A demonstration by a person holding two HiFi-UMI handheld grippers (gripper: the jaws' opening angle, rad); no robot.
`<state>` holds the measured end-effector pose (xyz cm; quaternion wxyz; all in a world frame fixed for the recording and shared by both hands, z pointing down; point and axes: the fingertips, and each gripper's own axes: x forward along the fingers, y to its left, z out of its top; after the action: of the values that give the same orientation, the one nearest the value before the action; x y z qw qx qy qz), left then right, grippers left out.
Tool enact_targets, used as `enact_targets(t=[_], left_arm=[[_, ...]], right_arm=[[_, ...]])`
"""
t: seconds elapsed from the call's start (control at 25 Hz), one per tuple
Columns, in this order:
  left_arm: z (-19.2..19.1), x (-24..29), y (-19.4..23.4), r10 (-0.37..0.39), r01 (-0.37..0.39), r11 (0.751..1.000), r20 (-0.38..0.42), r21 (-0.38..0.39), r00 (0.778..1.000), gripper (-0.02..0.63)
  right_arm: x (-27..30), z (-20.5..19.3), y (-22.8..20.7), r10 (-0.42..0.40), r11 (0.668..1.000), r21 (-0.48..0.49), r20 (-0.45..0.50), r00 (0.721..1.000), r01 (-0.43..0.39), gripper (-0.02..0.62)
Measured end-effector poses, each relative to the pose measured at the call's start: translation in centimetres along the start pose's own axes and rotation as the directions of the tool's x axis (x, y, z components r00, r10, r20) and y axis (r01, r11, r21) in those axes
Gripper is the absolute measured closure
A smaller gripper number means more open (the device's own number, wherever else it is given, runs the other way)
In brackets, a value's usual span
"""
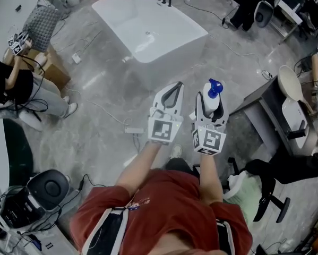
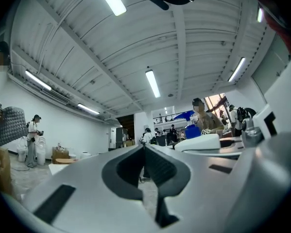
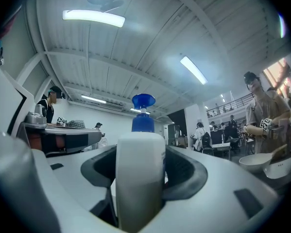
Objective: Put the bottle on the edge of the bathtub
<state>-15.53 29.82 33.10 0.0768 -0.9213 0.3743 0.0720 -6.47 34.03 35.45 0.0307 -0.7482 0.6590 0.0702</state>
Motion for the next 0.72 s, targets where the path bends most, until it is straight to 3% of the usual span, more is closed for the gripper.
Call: enact_targets(t=[0.32,0.72], left_arm=[[-1.7,10.5,-2.6,-0.019,0.02,1.0,-0.008,0.021,1.0,0.591],[-4.5,17.1,-1.5,0.007,-0.007,1.0,-0.016,0.003,1.0,0.591]], right_arm=[[6.5,-1.5,-9.1,-0.022,0.999,0.036,0.002,1.0,0.022,0.324],[13.1,-3.9,-12.4,0.015,1.0,0.025,-0.02,1.0,-0.014,0.324]])
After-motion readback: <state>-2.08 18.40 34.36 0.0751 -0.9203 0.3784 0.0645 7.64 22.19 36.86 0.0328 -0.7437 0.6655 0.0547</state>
